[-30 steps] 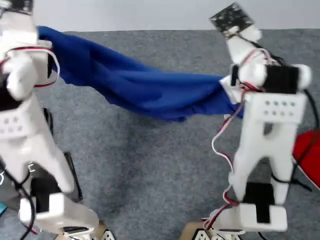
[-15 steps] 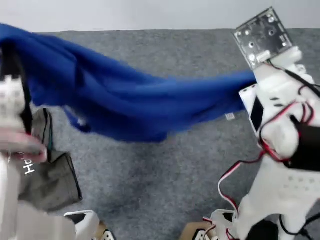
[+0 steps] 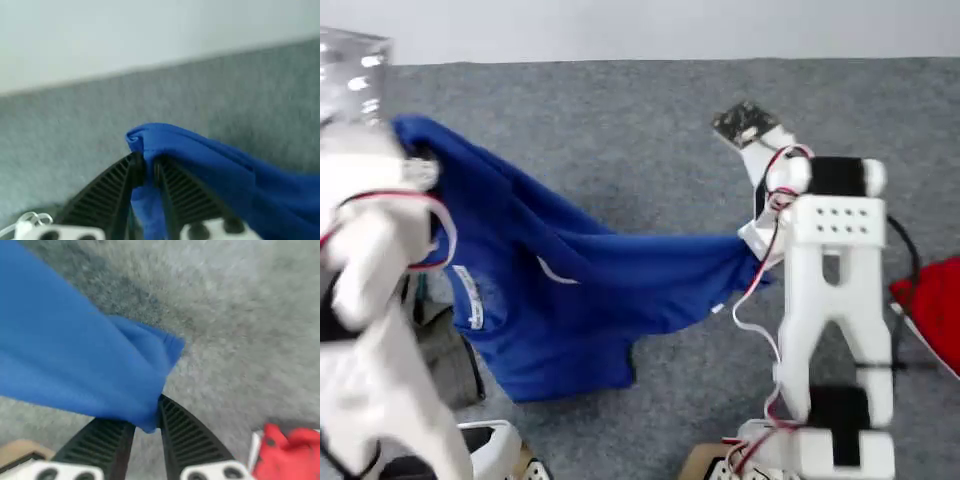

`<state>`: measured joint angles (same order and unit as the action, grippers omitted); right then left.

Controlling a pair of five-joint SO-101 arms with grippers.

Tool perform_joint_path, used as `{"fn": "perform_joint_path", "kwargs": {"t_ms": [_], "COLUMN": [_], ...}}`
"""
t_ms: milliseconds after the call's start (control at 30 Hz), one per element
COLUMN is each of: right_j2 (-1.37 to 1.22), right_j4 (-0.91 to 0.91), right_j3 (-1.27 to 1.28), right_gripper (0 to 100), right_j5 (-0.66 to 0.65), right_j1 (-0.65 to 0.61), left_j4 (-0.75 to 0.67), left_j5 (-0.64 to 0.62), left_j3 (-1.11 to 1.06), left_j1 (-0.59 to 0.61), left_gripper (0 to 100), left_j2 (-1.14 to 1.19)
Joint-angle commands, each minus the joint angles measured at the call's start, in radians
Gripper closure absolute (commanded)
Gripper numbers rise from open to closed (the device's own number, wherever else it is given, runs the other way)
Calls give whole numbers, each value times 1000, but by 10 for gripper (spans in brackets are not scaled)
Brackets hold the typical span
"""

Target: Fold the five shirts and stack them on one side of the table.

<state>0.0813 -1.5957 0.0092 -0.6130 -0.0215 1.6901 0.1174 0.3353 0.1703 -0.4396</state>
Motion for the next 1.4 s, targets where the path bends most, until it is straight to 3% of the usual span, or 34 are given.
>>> {"fn": "perform_joint_path", "kwargs": {"t_ms": [0,167,433,567,800,933,1100,1367], "right_j2": [-110,-321,-636,-737,-773,-774,-694,-375], "right_j4": [139,262,280,179,-68,-188,-203,-202], "right_j3": [20,-25,-419,-671,-1022,-1120,-1007,-465], "right_gripper": [987,987,983,973,805,799,801,800], "right_j5": [-5,-11,-8,-6,89,87,87,46], "right_j1": [-7,-2,-1,1,-2,-21,-53,-214], "left_j4": [-120,-284,-388,-416,-442,-453,-463,-477], "left_j5": [26,26,25,23,25,25,21,21], "left_j3": [-257,-461,-484,-484,-484,-484,-487,-492], "left_j1": [-2,-6,-5,-3,-5,-3,-2,0], "left_gripper": [994,994,994,994,994,994,994,994], "left_j2": [44,163,405,451,459,462,462,463]}}
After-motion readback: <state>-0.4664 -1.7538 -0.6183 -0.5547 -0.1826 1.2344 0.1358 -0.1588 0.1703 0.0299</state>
